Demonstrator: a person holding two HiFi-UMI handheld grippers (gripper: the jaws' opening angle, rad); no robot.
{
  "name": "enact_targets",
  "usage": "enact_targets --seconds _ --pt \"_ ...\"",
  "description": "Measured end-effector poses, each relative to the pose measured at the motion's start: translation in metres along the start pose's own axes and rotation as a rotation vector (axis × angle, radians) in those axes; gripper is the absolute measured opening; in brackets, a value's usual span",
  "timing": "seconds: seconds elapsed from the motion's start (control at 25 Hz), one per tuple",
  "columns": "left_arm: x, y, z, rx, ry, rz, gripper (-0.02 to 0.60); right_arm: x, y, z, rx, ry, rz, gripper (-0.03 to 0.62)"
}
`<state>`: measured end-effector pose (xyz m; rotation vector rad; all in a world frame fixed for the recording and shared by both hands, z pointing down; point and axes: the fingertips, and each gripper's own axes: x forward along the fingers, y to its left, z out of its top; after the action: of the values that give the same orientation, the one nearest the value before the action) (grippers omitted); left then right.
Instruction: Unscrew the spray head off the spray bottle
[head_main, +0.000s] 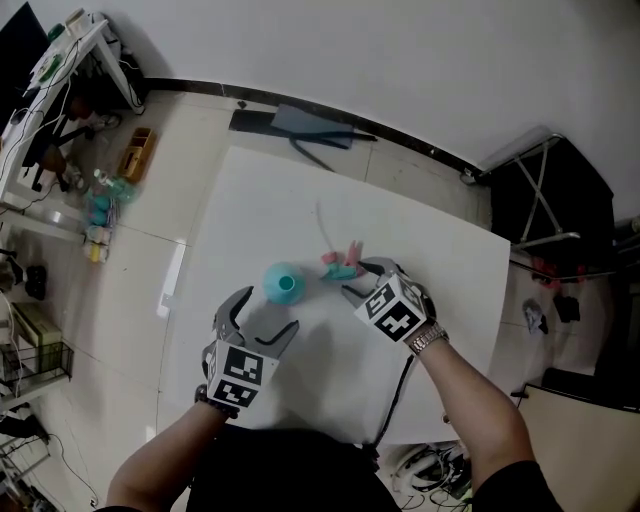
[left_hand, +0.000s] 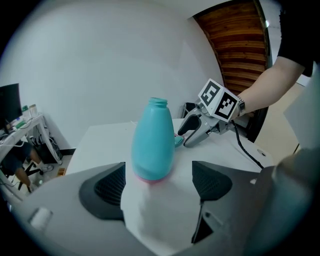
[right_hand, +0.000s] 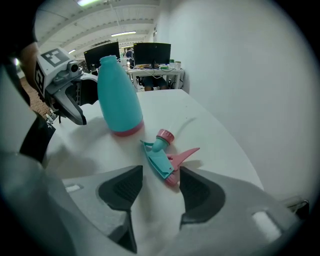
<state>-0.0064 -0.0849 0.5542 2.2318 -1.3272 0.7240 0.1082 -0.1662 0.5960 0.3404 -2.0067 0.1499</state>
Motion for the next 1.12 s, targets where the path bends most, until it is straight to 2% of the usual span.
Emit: enact_targets --seconds 0.44,0.72,0.88,1.12 --pt "-0.003 -0.001 -0.008 0.002 0.013 0.004 0.442 0.002 -0.006 -0.006 -0.07 0.011 0.1 0.21" --pt "-0.005 -0.006 -0.014 -0.006 0.029 -0.007 0.44 0.003 -0.003 -0.011 -0.069 0.01 0.142 0.09" --pt "-0.005 -0.007 -0.012 -0.002 0.025 -0.008 0.437 0.002 -0.003 -0.009 -0.1 -0.003 0.14 0.058" --pt "-0.007 -0.011 -0.009 0.009 0.022 -0.013 0.437 -0.007 -0.002 -0.006 -0.08 -0.035 0.131 0.052"
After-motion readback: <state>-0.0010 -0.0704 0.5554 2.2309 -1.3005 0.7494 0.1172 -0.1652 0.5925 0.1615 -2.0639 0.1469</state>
